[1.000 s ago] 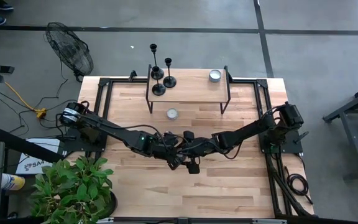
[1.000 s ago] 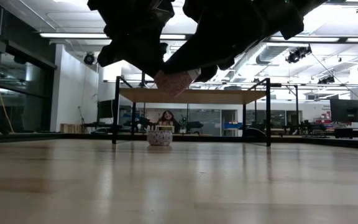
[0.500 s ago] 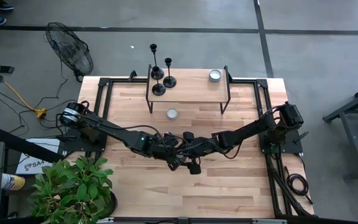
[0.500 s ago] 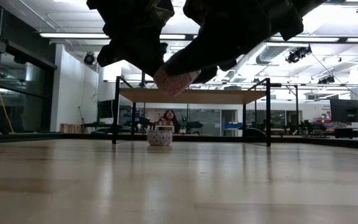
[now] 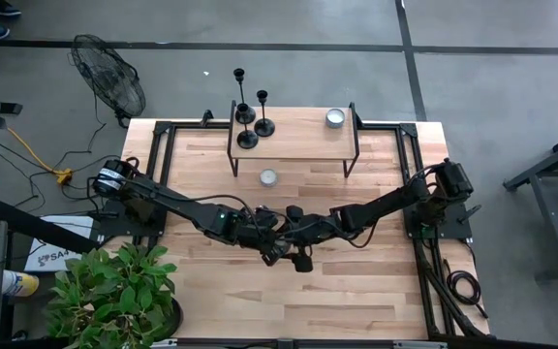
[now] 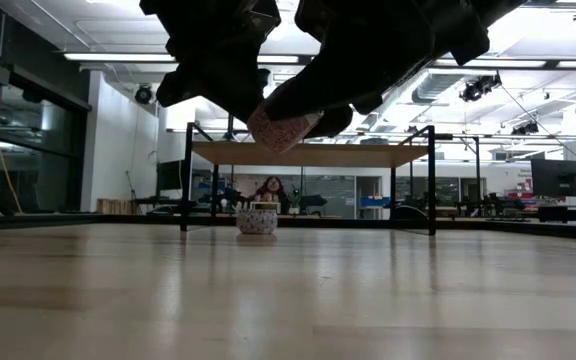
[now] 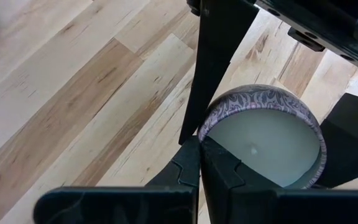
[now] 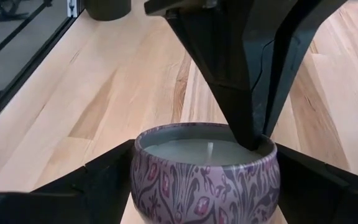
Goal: Pick & Place candle stick holders
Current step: Put the pink scented candle on the shelf
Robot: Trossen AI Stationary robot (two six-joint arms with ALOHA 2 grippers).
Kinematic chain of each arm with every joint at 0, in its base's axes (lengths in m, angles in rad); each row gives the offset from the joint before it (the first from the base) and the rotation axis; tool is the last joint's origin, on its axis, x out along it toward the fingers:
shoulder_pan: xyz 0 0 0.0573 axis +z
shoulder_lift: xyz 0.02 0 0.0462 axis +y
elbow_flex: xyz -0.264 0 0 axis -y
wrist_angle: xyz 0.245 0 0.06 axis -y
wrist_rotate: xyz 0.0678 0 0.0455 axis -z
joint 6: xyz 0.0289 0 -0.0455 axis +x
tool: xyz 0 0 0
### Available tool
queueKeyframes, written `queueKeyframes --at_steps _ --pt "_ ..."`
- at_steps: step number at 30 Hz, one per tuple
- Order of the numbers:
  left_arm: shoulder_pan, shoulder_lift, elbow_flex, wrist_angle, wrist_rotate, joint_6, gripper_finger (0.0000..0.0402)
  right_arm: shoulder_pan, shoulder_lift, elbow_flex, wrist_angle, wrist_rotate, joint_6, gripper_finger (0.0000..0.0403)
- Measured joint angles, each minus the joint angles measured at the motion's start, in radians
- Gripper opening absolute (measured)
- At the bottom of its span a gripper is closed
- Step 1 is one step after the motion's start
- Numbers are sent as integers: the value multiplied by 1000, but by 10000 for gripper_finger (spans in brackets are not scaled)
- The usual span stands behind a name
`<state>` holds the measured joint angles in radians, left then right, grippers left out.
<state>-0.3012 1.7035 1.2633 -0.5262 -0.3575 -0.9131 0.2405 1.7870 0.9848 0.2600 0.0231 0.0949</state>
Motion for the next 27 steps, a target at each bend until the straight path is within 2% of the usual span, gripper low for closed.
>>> queueKeyframes --at_steps 27 --pt "0 0 0 0 8 0 0 1 0 0 6 -2 10 294"
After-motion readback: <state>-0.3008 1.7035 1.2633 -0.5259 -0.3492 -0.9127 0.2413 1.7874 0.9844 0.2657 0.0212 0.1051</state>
